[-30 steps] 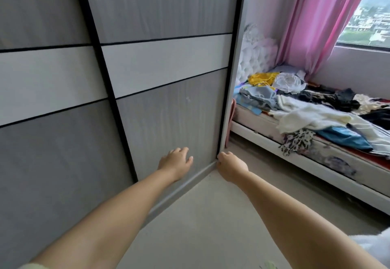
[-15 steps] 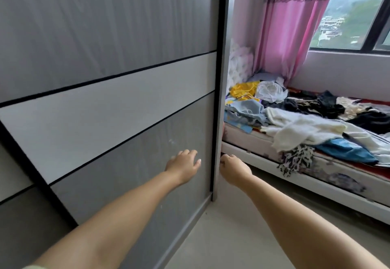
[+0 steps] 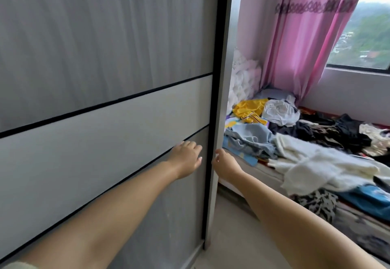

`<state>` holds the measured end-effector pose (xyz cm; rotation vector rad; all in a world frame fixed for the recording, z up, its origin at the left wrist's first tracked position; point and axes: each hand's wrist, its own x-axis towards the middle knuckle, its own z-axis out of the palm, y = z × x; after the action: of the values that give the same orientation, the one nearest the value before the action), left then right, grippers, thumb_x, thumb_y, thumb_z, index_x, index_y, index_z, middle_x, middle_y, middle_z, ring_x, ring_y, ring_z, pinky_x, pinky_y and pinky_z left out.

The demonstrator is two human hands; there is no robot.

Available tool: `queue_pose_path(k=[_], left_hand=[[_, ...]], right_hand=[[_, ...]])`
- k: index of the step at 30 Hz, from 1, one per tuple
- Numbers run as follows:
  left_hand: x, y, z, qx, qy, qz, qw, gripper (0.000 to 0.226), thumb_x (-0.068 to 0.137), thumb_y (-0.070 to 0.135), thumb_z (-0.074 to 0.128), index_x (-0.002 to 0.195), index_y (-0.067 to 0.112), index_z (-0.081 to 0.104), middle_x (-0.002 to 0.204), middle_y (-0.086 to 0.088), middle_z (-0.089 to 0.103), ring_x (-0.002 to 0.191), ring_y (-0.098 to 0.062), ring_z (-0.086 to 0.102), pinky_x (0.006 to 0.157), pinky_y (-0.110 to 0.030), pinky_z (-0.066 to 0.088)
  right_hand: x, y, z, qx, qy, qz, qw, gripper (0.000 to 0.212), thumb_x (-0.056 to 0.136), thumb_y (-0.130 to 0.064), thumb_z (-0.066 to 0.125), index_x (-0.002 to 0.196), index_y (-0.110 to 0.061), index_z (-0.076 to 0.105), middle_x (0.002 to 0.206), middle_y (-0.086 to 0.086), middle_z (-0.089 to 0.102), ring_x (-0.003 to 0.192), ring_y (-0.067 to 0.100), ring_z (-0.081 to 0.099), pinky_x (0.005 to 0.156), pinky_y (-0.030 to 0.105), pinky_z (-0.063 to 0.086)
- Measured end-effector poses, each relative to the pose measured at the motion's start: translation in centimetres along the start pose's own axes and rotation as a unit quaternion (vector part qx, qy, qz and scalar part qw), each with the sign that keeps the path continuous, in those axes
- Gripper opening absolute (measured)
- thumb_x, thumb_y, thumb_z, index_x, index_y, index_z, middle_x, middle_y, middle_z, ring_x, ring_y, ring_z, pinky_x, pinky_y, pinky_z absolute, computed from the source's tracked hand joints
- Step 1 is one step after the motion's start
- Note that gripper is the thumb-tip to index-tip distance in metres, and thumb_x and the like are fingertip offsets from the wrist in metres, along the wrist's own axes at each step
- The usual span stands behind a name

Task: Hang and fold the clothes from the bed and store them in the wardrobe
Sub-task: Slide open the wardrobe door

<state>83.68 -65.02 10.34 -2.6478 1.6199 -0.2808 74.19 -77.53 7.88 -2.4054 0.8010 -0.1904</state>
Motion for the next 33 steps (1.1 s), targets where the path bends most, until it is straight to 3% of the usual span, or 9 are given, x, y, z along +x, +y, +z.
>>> queue_pose_path(k=[3, 6, 10, 14, 20, 23, 25, 29, 33], left_hand=[[4.4, -0.8, -1.3, 0.116, 0.007, 0.078, 0.990, 0.037, 0.099, 0.027, 0.039, 0.130, 0.010, 0.045, 0.133, -0.011, 0.050, 0.126, -0.028, 0.042, 0.116, -0.039, 0.018], [11.2, -2.4, -2.9, 0.201, 0.020, 0.104, 0.974, 0.042, 0.097, 0.020, 0.039, 0.137, 0.008, 0.040, 0.141, -0.013, 0.043, 0.134, -0.028, 0.035, 0.119, -0.045, 0.010], [15.9, -2.4, -4.1, 0.314, 0.014, 0.133, 0.940, 0.044, 0.102, 0.017, 0.028, 0.144, 0.006, 0.033, 0.151, -0.013, 0.034, 0.143, -0.028, 0.024, 0.119, -0.049, 0.008], [18.8, -3.2, -4.3, 0.379, -0.013, 0.147, 0.913, 0.043, 0.103, 0.023, 0.029, 0.141, 0.008, 0.042, 0.147, -0.009, 0.041, 0.141, -0.029, 0.026, 0.120, -0.052, 0.001], [19.7, -3.0, -2.9, 0.433, -0.035, 0.135, 0.891, 0.044, 0.103, 0.027, 0.032, 0.143, 0.011, 0.042, 0.151, -0.009, 0.035, 0.146, -0.031, 0.015, 0.112, -0.063, -0.011], [19.9, -2.8, -2.5, 0.427, -0.030, 0.112, 0.897, 0.043, 0.104, 0.024, 0.031, 0.143, 0.008, 0.038, 0.153, -0.010, 0.032, 0.147, -0.030, 0.010, 0.108, -0.063, -0.015], [19.8, -3.1, -2.4, 0.427, -0.021, 0.111, 0.897, 0.045, 0.104, 0.022, 0.027, 0.145, 0.005, 0.033, 0.155, -0.013, 0.029, 0.147, -0.031, 0.011, 0.107, -0.062, -0.015], [18.1, -3.2, -2.0, 0.437, -0.005, 0.106, 0.893, 0.045, 0.104, 0.018, 0.023, 0.145, 0.002, 0.033, 0.154, -0.015, 0.031, 0.146, -0.032, 0.018, 0.111, -0.063, -0.008], [15.5, -3.8, -1.8, 0.456, 0.007, 0.092, 0.885, 0.048, 0.102, 0.026, 0.039, 0.146, 0.008, 0.035, 0.155, -0.013, 0.030, 0.147, -0.030, 0.016, 0.105, -0.064, -0.013]], right_hand=[[3.3, -0.6, 0.3, 0.041, 0.003, 0.017, 0.999, 0.051, 0.098, -0.017, 0.042, 0.146, -0.005, 0.031, 0.144, 0.018, 0.042, 0.134, 0.031, 0.038, 0.108, 0.036, 0.036], [8.7, -1.4, 0.5, 0.068, 0.011, 0.017, 0.997, 0.059, 0.099, -0.018, 0.042, 0.151, -0.003, 0.020, 0.154, 0.018, 0.029, 0.143, 0.030, 0.027, 0.115, 0.036, 0.026], [12.4, -2.3, -0.2, 0.120, 0.035, 0.030, 0.992, 0.055, 0.097, -0.018, 0.044, 0.146, -0.002, 0.026, 0.147, 0.020, 0.035, 0.133, 0.034, 0.040, 0.107, 0.040, 0.036], [16.1, -3.2, -0.2, 0.174, 0.045, 0.030, 0.983, 0.053, 0.095, -0.014, 0.052, 0.141, -0.001, 0.029, 0.143, 0.022, 0.040, 0.130, 0.037, 0.042, 0.108, 0.045, 0.035], [18.0, -2.9, 0.7, 0.232, 0.028, 0.058, 0.971, 0.057, 0.090, -0.018, 0.064, 0.136, 0.001, 0.035, 0.142, 0.021, 0.042, 0.132, 0.033, 0.042, 0.110, 0.041, 0.033], [18.4, -2.3, 0.6, 0.180, 0.033, 0.039, 0.982, 0.054, 0.090, -0.025, 0.063, 0.134, -0.002, 0.040, 0.141, 0.014, 0.045, 0.132, 0.027, 0.042, 0.098, 0.027, 0.029], [18.2, -2.1, 0.7, 0.159, 0.048, 0.026, 0.986, 0.048, 0.092, -0.027, 0.058, 0.131, -0.005, 0.042, 0.140, 0.009, 0.047, 0.132, 0.023, 0.042, 0.094, 0.025, 0.027], [16.9, -1.9, 1.4, 0.212, 0.031, -0.017, 0.977, 0.046, 0.095, -0.016, 0.050, 0.137, -0.003, 0.037, 0.141, 0.013, 0.046, 0.132, 0.026, 0.043, 0.108, 0.032, 0.032], [14.8, -2.5, 2.2, 0.272, 0.023, -0.037, 0.961, 0.048, 0.096, -0.013, 0.045, 0.142, -0.005, 0.033, 0.140, 0.014, 0.046, 0.128, 0.029, 0.046, 0.104, 0.043, 0.041]])
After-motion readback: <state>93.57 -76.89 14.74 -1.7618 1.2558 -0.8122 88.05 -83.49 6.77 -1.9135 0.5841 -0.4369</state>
